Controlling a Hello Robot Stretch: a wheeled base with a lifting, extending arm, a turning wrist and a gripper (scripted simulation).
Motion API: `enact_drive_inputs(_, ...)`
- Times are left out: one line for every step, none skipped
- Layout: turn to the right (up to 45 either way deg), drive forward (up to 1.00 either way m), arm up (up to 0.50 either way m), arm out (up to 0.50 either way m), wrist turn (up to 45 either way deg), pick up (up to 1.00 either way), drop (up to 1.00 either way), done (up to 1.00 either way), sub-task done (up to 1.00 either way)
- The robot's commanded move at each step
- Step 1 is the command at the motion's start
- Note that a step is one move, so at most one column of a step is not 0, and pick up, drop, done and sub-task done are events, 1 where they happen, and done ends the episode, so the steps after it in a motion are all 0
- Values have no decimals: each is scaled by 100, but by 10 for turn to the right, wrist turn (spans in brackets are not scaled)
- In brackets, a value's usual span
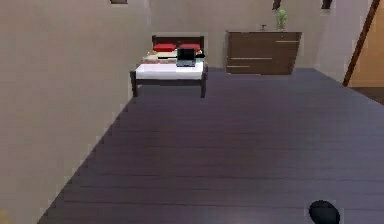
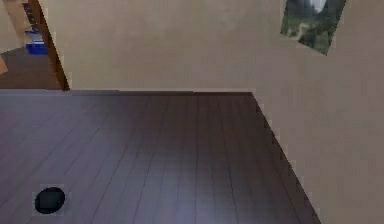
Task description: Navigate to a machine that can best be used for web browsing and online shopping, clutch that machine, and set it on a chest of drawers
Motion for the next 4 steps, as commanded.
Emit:
enact_drive_inputs(0, 100, 0, 0, 0, 0, 0, 0, 0)
enact_drive_inputs(0, 100, 0, 0, 0, 0, 0, 0, 0)
enact_drive_inputs(0, 75, 0, 0, 0, 0, 0, 0, 0)
enact_drive_inputs(-450, 0, 0, 0, 0, 0, 0, 0, 0)
